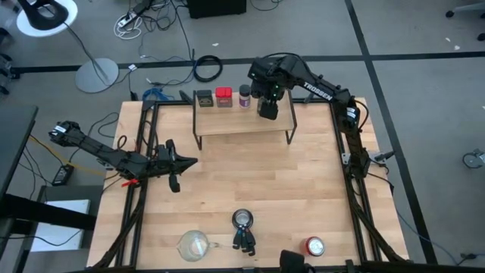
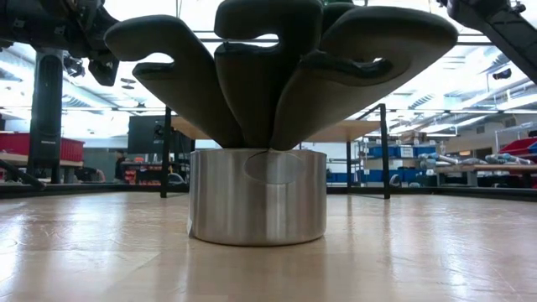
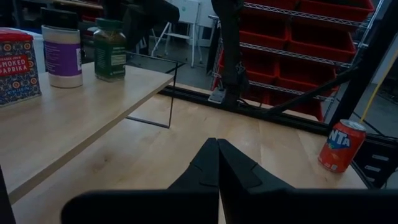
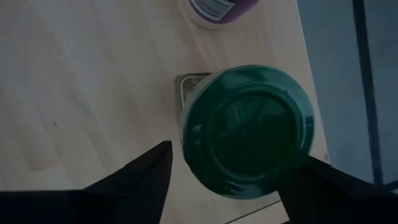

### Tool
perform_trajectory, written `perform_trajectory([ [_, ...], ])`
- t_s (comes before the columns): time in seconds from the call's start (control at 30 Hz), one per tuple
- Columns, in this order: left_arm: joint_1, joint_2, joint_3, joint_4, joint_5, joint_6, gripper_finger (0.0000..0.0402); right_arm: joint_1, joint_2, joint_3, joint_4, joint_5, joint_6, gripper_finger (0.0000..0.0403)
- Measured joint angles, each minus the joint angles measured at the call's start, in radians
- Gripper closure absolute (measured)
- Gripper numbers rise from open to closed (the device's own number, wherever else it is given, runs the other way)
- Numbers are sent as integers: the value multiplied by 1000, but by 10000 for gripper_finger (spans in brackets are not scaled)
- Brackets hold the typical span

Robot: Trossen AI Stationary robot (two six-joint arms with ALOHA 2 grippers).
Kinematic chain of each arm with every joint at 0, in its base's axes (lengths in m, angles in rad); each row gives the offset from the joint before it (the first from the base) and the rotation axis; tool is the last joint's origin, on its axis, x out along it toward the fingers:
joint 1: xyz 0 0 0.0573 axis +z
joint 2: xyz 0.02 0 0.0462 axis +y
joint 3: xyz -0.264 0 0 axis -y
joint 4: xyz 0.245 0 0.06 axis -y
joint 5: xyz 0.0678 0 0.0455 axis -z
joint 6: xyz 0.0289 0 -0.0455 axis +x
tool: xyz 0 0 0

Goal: Shelf spices
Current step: Put the green seasoning bottle on the shelf

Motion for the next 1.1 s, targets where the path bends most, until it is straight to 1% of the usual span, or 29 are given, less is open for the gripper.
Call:
perform_trajectory([
  [0.2, 0, 0, 0, 0, 0, 0, 400, 27, 0, 0, 3, 70, -17, 156],
  [0.6, 0, 0, 0, 1, 0, 0, 400, 87, -10, 1, 22, 214, -44, 158],
  [0.73, 0, 0, 0, 1, 0, 0, 400, 113, -19, 36, 21, 272, -36, 160],
  [0.97, 0, 0, 0, 0, 0, 0, 400, 175, -93, 39, 86, 397, 15, 168],
  [1.03, 0, 0, 0, 0, 0, 3, 400, 194, -115, 38, 117, 397, 20, 174],
  [1.1, 0, 0, 0, 0, 0, 8, 400, 212, -136, 39, 138, 362, 20, 190],
])
